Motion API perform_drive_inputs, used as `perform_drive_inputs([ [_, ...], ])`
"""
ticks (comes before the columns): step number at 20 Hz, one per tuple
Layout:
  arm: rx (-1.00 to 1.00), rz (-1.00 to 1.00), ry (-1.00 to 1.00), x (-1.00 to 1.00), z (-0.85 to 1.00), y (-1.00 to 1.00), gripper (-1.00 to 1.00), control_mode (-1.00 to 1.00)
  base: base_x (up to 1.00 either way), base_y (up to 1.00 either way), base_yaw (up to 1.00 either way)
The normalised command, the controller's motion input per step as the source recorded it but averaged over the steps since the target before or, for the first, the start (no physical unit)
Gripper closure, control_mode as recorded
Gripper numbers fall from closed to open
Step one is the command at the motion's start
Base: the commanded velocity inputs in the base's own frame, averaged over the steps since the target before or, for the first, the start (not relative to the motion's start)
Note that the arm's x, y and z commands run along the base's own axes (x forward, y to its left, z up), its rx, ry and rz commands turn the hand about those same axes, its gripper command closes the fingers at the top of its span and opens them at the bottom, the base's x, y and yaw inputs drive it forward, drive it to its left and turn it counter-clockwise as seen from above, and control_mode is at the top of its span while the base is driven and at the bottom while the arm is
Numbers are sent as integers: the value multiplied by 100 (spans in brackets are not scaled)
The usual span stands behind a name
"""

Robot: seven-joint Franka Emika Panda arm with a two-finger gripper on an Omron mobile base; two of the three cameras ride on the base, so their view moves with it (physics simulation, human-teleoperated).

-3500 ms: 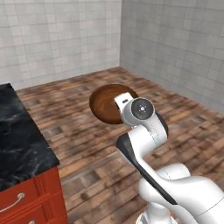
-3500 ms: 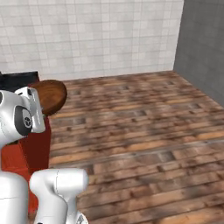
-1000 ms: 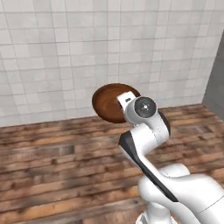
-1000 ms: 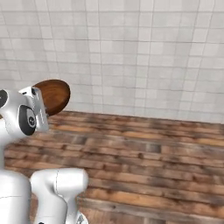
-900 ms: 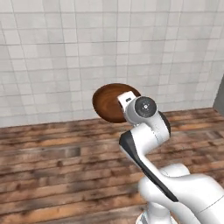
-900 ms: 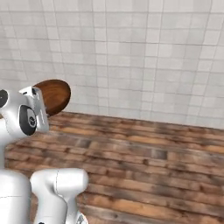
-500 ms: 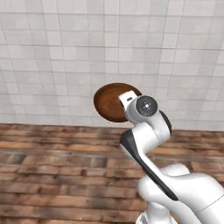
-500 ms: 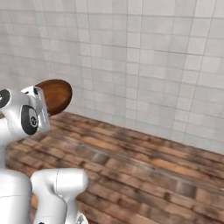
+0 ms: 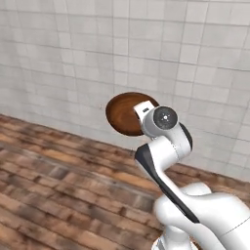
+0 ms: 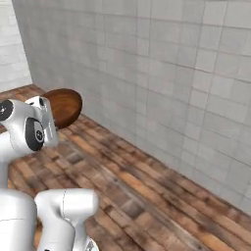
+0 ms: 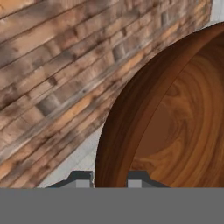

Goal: Move the bowls from the cabinet to the plates on the dining table.

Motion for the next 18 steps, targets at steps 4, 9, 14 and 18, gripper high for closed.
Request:
perform_drive_inputs([
  [4, 0, 0, 0, 0, 0, 0, 100, 100, 100, -14, 62],
  [9, 0, 0, 0, 0, 0, 0, 100, 100, 100, -11, 63],
  [14, 0, 0, 0, 0, 0, 0, 100, 100, 100, -13, 63],
  [18, 0, 0, 0, 0, 0, 0, 100, 100, 100, -14, 64],
])
